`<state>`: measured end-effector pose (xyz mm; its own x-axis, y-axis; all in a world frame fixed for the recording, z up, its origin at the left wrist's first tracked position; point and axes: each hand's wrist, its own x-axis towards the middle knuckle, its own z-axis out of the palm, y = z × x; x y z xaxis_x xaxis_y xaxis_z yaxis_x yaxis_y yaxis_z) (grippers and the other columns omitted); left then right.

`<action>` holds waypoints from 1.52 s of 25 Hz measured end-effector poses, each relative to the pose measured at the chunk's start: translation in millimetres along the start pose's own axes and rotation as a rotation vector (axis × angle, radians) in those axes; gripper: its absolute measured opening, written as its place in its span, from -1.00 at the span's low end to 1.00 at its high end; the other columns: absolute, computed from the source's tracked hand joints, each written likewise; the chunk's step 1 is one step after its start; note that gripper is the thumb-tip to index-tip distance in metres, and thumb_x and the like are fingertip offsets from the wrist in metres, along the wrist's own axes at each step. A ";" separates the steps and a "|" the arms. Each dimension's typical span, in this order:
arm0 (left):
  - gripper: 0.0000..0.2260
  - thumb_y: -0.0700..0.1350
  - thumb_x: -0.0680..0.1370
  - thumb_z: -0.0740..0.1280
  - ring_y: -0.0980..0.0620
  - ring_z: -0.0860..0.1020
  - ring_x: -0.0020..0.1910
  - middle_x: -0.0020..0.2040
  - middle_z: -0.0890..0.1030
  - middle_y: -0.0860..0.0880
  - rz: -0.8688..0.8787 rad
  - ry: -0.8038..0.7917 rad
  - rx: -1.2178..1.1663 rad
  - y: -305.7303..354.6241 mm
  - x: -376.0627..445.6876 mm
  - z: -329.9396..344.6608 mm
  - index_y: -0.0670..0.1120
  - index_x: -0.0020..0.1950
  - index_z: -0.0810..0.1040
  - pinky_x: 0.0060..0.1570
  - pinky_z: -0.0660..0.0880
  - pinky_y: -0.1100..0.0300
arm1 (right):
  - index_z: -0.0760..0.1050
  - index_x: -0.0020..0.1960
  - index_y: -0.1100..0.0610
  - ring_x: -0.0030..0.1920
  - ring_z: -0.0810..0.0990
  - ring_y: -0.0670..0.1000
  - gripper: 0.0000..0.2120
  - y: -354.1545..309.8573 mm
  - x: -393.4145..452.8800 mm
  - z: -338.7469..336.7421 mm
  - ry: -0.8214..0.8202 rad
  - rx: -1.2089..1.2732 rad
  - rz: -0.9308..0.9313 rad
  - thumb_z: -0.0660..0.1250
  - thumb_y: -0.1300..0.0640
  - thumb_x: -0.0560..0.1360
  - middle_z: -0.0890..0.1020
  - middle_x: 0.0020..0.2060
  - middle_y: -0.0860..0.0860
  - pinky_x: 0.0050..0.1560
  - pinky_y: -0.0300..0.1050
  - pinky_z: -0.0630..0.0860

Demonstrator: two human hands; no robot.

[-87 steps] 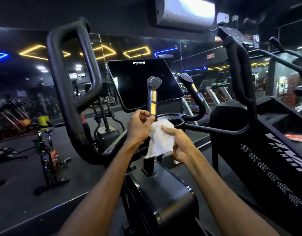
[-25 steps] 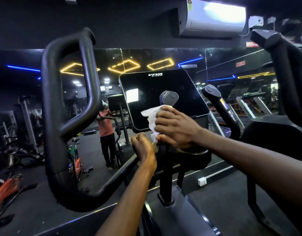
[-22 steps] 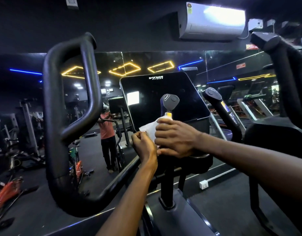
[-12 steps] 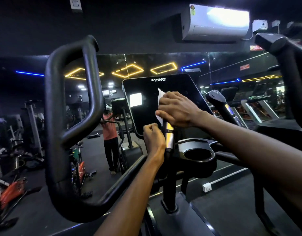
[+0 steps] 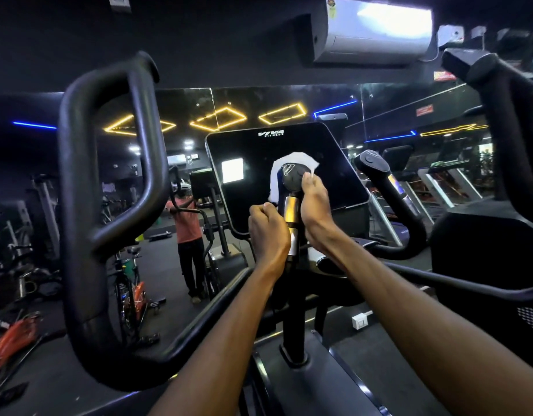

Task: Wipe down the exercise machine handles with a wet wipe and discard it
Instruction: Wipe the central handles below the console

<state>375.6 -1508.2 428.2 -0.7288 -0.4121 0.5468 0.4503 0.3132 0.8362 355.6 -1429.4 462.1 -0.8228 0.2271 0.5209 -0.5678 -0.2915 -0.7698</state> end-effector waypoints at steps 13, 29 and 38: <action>-0.72 0.06 0.66 0.12 -0.11 0.52 -0.13 -0.08 0.55 -0.12 -0.029 0.036 -0.103 -5.8 -2.9 -1.6 -0.14 0.04 0.43 -0.08 0.50 -0.11 | 0.16 0.57 0.24 0.61 0.00 0.12 -0.32 1.3 -30.3 2.8 -0.111 -0.899 -0.416 -0.08 -0.23 0.65 0.10 0.60 0.14 0.60 0.05 -0.01; -0.90 -0.11 0.62 0.15 0.10 0.49 -0.21 -0.18 0.50 0.09 -0.088 0.129 -0.063 1.7 -6.1 -1.9 -0.03 0.02 0.45 -0.31 0.32 0.23 | 0.46 0.36 0.22 0.28 0.50 0.05 -0.59 15.2 -34.3 -25.5 -0.108 -0.571 -0.602 0.06 0.01 0.68 0.55 0.27 0.14 0.34 -0.21 0.38; -0.89 -0.21 0.59 0.18 -0.18 0.53 0.09 0.16 0.47 -0.17 -0.154 0.273 -0.168 1.2 -12.1 -5.4 -0.06 0.08 0.37 0.14 0.51 -0.17 | 0.52 -0.19 0.19 -0.41 0.54 0.03 -0.79 -17.9 2.3 -15.2 0.119 0.489 0.212 0.22 0.38 0.57 0.56 -0.36 0.09 -0.35 -0.10 0.50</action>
<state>387.8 -1507.4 422.9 -0.6405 -0.6637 0.3863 0.4411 0.0938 0.8925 364.2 -1409.5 471.4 -0.9282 0.2118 0.3059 -0.3578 -0.7339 -0.5774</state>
